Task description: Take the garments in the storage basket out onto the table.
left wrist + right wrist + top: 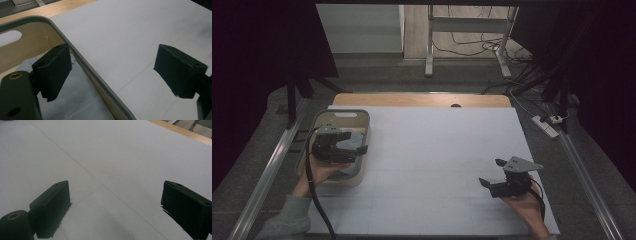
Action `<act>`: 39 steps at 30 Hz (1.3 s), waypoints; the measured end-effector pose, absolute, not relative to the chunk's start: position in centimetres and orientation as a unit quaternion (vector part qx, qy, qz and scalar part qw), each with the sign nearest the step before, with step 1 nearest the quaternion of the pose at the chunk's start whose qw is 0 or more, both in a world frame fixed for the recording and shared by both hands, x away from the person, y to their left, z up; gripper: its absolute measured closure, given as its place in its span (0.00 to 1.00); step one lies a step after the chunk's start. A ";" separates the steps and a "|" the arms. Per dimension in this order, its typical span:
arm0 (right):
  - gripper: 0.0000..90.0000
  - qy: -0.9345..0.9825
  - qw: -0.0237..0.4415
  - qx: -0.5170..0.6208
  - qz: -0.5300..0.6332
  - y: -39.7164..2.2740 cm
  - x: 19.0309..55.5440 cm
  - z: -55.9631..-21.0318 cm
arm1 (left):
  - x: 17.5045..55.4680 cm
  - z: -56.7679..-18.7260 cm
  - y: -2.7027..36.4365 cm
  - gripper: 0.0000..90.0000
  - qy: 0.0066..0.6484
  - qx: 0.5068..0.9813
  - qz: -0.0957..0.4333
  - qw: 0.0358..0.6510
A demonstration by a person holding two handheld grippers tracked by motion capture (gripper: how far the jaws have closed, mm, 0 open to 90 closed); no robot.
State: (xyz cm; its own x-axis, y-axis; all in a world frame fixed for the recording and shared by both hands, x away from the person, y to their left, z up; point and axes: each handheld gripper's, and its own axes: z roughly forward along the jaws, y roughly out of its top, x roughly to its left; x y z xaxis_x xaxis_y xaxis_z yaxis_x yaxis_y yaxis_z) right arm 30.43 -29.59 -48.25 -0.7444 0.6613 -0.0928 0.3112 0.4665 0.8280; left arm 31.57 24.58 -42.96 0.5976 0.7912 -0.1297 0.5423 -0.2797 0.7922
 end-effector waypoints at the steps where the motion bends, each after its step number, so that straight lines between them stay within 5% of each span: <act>1: 0.09 0.832 0.205 0.291 0.425 -29.6 30.4 -48.3 | 31.7 -43.0 24.6 0.17 0.425 0.786 0.146 0.424; 39: 0.09 0.837 0.203 0.295 0.414 -29.5 30.5 -48.6 | 37.2 -44.0 27.7 0.16 0.487 0.768 0.138 0.392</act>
